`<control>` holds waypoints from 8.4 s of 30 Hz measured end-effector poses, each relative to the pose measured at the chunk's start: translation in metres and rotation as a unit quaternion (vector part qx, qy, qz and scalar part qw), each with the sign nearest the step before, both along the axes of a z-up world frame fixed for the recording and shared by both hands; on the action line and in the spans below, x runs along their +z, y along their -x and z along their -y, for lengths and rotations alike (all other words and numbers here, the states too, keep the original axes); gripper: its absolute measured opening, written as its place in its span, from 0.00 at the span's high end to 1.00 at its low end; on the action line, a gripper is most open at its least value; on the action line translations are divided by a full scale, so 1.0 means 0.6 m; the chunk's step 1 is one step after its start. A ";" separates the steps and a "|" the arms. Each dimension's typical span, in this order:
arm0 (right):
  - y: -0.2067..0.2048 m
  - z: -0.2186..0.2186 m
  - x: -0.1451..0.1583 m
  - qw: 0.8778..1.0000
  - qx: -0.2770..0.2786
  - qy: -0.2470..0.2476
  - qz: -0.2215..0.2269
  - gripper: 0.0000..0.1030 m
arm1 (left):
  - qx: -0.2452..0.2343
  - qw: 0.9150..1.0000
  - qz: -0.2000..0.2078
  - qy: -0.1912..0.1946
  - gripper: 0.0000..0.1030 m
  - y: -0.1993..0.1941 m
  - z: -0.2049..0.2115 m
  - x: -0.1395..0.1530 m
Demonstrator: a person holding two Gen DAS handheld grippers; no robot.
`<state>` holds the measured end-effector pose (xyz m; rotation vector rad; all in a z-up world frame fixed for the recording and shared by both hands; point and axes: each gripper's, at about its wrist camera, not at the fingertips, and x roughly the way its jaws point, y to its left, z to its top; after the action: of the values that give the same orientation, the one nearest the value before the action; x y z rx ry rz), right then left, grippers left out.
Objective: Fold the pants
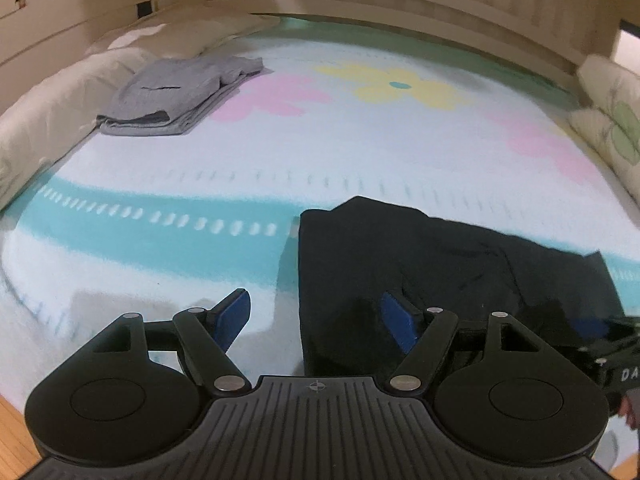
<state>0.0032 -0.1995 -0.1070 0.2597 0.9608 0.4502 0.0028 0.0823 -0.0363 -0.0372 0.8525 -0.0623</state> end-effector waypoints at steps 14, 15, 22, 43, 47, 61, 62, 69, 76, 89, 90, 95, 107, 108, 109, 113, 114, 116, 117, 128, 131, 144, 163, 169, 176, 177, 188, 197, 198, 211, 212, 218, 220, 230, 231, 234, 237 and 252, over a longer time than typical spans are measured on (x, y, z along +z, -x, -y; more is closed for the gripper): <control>0.038 -0.017 0.104 0.994 0.029 0.028 0.104 0.80 | 0.036 0.999 0.010 0.022 0.31 -0.007 -0.023 0.017; 0.048 -0.011 0.119 0.992 0.031 0.028 0.117 0.80 | 0.035 0.999 0.012 0.024 0.31 -0.008 -0.021 0.019; 0.095 0.084 0.168 0.986 -0.034 0.072 0.144 0.80 | -0.002 1.000 0.015 0.020 0.31 -0.009 0.029 0.025; 0.080 0.171 0.063 0.976 -0.123 0.158 0.085 0.22 | -0.132 0.987 -0.055 -0.072 0.25 0.007 0.182 -0.073; 0.067 0.145 0.013 0.976 -0.082 0.194 0.047 0.12 | -0.117 0.990 -0.055 -0.055 0.03 0.009 0.164 -0.085; 0.048 0.193 0.030 0.981 -0.159 0.106 0.039 0.00 | -0.062 0.997 -0.047 -0.017 0.02 -0.006 0.141 -0.043; 0.044 0.194 0.035 0.981 -0.164 0.098 0.045 0.00 | -0.058 0.997 -0.046 -0.020 0.02 -0.009 0.143 -0.041; -0.017 0.169 0.014 0.977 -0.175 0.116 0.036 0.00 | -0.039 0.995 -0.086 -0.014 0.02 -0.044 0.149 -0.061; -0.052 0.152 -0.023 0.975 -0.170 0.141 0.000 0.00 | -0.039 0.993 -0.112 0.000 0.01 -0.060 0.154 -0.079; -0.035 0.155 -0.025 0.979 -0.153 0.137 0.004 0.00 | -0.057 0.992 -0.108 0.013 0.00 -0.056 0.154 -0.089; -0.031 0.157 -0.024 0.979 -0.151 0.135 0.004 0.00 | -0.060 0.992 -0.106 0.013 0.00 -0.056 0.153 -0.088; 0.000 0.173 -0.017 0.984 -0.135 0.115 0.002 0.00 | -0.078 0.993 -0.091 0.016 0.00 -0.041 0.150 -0.089; 0.059 0.195 -0.013 0.993 -0.070 0.089 0.034 0.00 | -0.112 0.989 -0.078 0.050 0.02 -0.024 0.126 -0.091; 0.059 0.196 -0.012 0.993 -0.068 0.087 0.033 0.00 | -0.111 0.990 -0.079 0.048 0.02 -0.026 0.127 -0.092; 0.057 0.196 -0.011 0.994 -0.068 0.085 0.029 0.00 | -0.112 0.990 -0.079 0.046 0.02 -0.026 0.130 -0.091; 0.047 0.202 -0.008 0.996 -0.063 0.064 0.006 0.00 | -0.117 0.990 -0.070 0.038 0.12 -0.032 0.139 -0.091; 0.045 0.205 -0.008 0.997 -0.061 0.051 0.005 0.03 | -0.120 0.990 -0.067 0.038 0.15 -0.032 0.141 -0.089; 0.045 0.207 -0.007 0.998 -0.061 0.028 0.009 0.37 | -0.123 0.990 -0.061 0.037 0.32 -0.031 0.146 -0.085; 0.045 0.207 -0.004 0.997 -0.065 0.029 0.010 0.41 | -0.122 0.990 -0.060 0.034 0.36 -0.031 0.149 -0.084; 0.060 0.171 0.042 0.996 -0.041 0.057 0.053 0.74 | -0.144 0.988 0.011 -0.045 0.83 0.008 0.207 -0.039; 0.061 0.167 0.064 0.995 -0.041 0.056 0.067 0.75 | -0.138 0.989 0.032 -0.036 0.84 0.007 0.208 -0.013; -0.074 0.157 0.160 0.986 -0.076 0.060 0.137 0.76 | -0.125 0.987 0.085 -0.059 0.84 -0.167 0.245 0.063; -0.171 0.206 0.040 0.971 -0.202 0.094 0.085 0.28 | -0.019 0.999 0.011 -0.032 0.57 -0.218 0.142 -0.059; -0.151 0.155 0.031 0.976 -0.123 0.148 0.105 0.28 | -0.055 0.995 0.008 -0.085 0.54 -0.196 0.178 -0.075; -0.136 0.125 -0.001 0.968 -0.092 0.218 0.078 0.27 | -0.031 0.992 -0.013 -0.119 0.54 -0.198 0.171 -0.067; -0.133 0.128 0.013 0.969 -0.098 0.214 0.082 0.26 | -0.027 0.994 -0.008 -0.110 0.54 -0.194 0.168 -0.054; -0.047 0.142 0.152 0.965 -0.185 0.127 0.135 0.03 | -0.027 0.990 0.081 -0.110 0.29 -0.075 0.217 0.120; 0.032 0.117 0.217 0.960 -0.191 0.131 0.154 0.01 | -0.033 0.985 0.106 -0.132 0.26 -0.001 0.233 0.155; 0.042 0.115 0.219 0.960 -0.192 0.134 0.154 0.01 | -0.030 0.985 0.105 -0.131 0.26 0.004 0.229 0.158; 0.034 0.119 0.194 0.969 -0.153 0.128 0.147 0.01 | 0.002 0.988 0.080 -0.134 0.26 0.024 0.240 0.149; 0.033 0.118 0.198 0.966 -0.147 0.140 0.160 0.01 | 0.004 0.989 0.076 -0.129 0.26 0.024 0.241 0.146; 0.036 0.141 0.213 0.970 -0.155 0.102 0.155 0.01 | 0.004 0.989 0.061 -0.134 0.26 0.025 0.258 0.143; 0.039 0.149 0.212 0.972 -0.161 0.081 0.148 0.01 | -0.003 0.990 0.060 -0.129 0.26 0.033 0.268 0.147; 0.041 0.156 0.196 0.972 -0.171 0.096 0.133 0.01 | -0.057 0.993 0.065 -0.083 0.26 0.085 0.338 0.159; 0.042 0.156 0.193 0.972 -0.169 0.100 0.131 0.01 | -0.063 0.992 0.065 -0.082 0.26 0.088 0.346 0.158; 0.046 0.160 0.191 0.971 -0.169 0.104 0.130 0.01 | -0.082 0.991 0.065 -0.086 0.26 0.091 0.363 0.154; 0.049 0.167 0.192 0.971 -0.174 0.102 0.129 0.01 | -0.091 0.989 0.065 -0.092 0.26 0.092 0.379 0.148; 0.036 0.185 0.197 0.970 -0.195 0.094 0.108 0.01 | -0.088 0.993 0.032 -0.067 0.26 0.087 0.413 0.131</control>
<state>-0.0185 -0.3107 0.0113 0.2153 0.7100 0.0229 -0.0494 -0.1656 0.0422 0.1647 0.7928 -0.1714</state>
